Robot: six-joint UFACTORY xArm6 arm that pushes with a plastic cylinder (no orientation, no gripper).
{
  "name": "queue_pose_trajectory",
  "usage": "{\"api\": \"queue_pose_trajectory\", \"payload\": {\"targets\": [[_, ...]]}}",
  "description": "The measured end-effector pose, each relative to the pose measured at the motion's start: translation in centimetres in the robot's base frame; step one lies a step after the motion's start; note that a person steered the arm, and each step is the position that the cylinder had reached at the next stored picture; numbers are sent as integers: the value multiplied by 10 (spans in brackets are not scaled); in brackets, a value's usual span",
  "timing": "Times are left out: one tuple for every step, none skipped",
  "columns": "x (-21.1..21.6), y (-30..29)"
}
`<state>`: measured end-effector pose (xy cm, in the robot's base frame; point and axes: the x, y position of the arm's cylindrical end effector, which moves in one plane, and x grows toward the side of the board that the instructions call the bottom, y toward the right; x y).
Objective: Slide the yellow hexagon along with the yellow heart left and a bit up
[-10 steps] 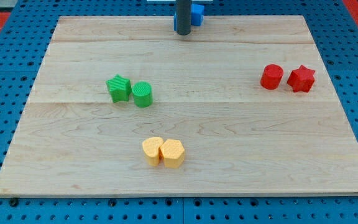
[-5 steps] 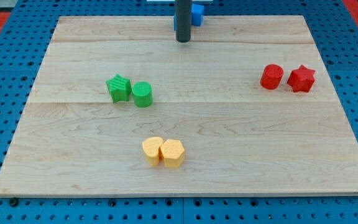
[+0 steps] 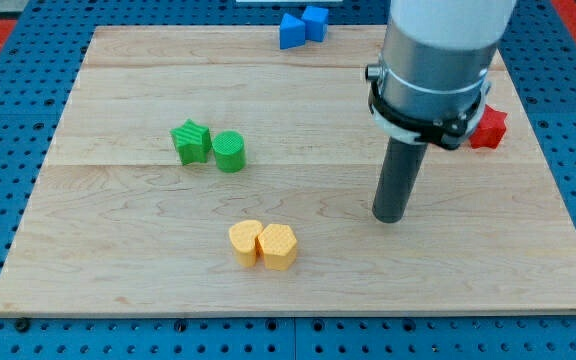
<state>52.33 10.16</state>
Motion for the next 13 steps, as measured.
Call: {"api": "queue_pose_trajectory", "payload": {"targets": [[29, -12], [52, -76], [58, -124], [54, -104], [30, -78], [15, -130], [28, -209], [29, -258], [29, -226], [30, -196], [94, -184], [94, -227], [54, -262]]}}
